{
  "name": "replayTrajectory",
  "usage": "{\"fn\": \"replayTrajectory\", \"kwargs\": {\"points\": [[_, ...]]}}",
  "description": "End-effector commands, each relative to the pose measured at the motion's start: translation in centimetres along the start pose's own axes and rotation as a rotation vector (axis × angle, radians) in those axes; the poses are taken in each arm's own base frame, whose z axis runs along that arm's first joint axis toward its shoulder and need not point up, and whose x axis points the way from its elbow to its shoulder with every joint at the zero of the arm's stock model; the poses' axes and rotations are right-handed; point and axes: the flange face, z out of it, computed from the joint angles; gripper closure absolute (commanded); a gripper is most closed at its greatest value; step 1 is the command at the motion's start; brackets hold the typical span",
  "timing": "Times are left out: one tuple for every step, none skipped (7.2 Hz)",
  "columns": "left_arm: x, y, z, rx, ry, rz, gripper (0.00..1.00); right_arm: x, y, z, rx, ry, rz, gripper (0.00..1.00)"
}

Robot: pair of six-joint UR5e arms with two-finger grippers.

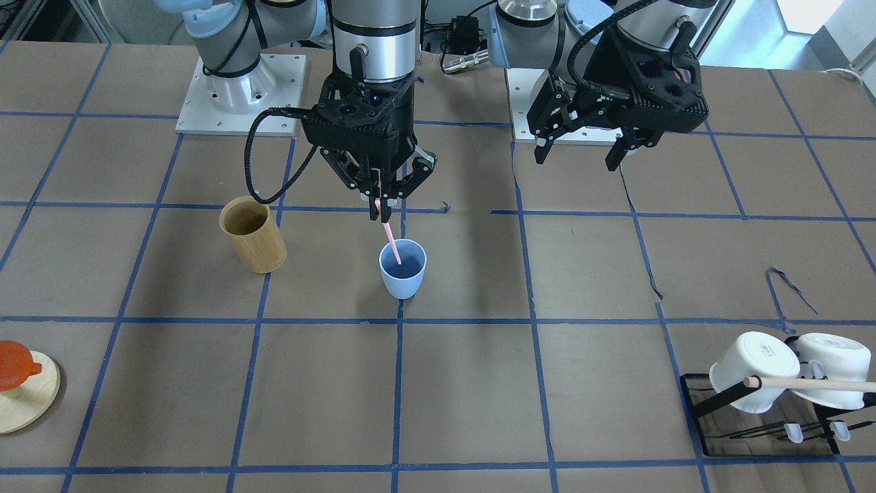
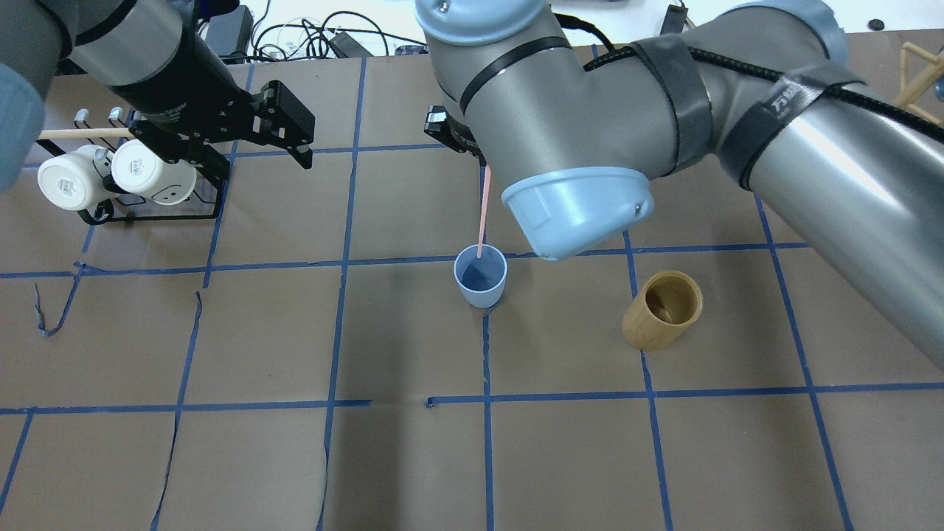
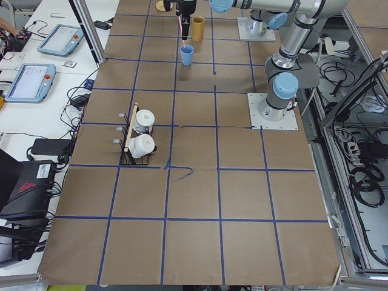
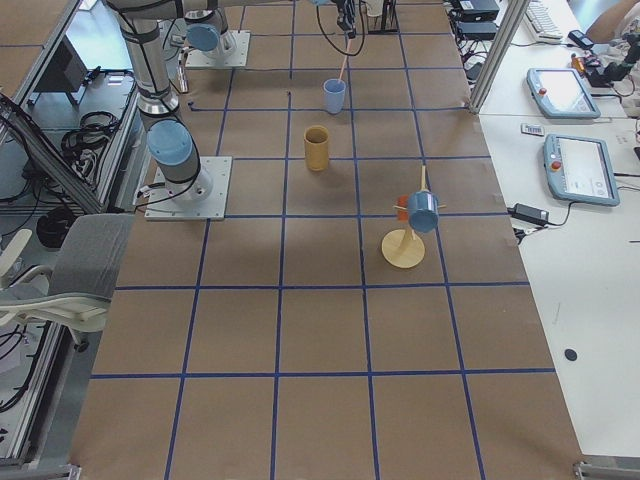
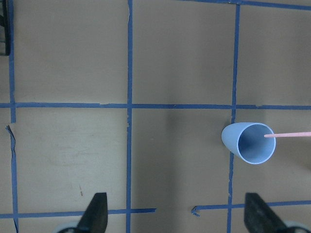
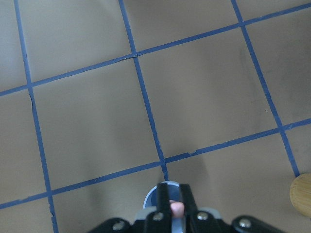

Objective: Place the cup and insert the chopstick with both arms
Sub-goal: 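Release the blue cup with left gripper while right brings chopstick over it, then lower the pink chopstick into the blue cup and open the right gripper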

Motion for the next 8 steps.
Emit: {"fn": "replayTrajectory", "kwargs": {"points": [[-0.9,0.3,-0.5,0.007,-0.055,0.0,0.0,-0.1,0.7,0.6,-0.006,0.006,0.034,0.95],[-1.5,0.3,-0.8,0.013,-0.097,0.017,0.0,0.0,1.0,1.0,-0.01,0.011,0.032,0.94],[-1.6,0.6,-1.2,0.018,-0.099,0.016,0.0,0.1,1.3,1.2,-0.016,0.016,0.032,0.89],[-1.7,0.5,-1.0,0.015,-0.087,0.016,0.0,0.3,1.6,1.5,-0.019,0.021,0.034,0.85],[-1.7,0.3,-0.9,0.018,-0.082,0.015,0.0,0.4,1.7,1.8,-0.024,0.026,0.035,0.63],[-1.7,0.3,-0.9,0.018,-0.082,0.017,0.0,0.3,1.7,1.7,-0.019,0.021,0.034,0.01],[-1.8,0.3,-0.9,0.016,-0.087,0.016,0.0,0.5,1.7,1.8,-0.027,0.029,0.036,0.0],[-2.1,0.2,-0.8,0.015,-0.085,0.009,0.0,0.4,1.6,1.6,-0.031,0.027,0.036,0.0]]}}
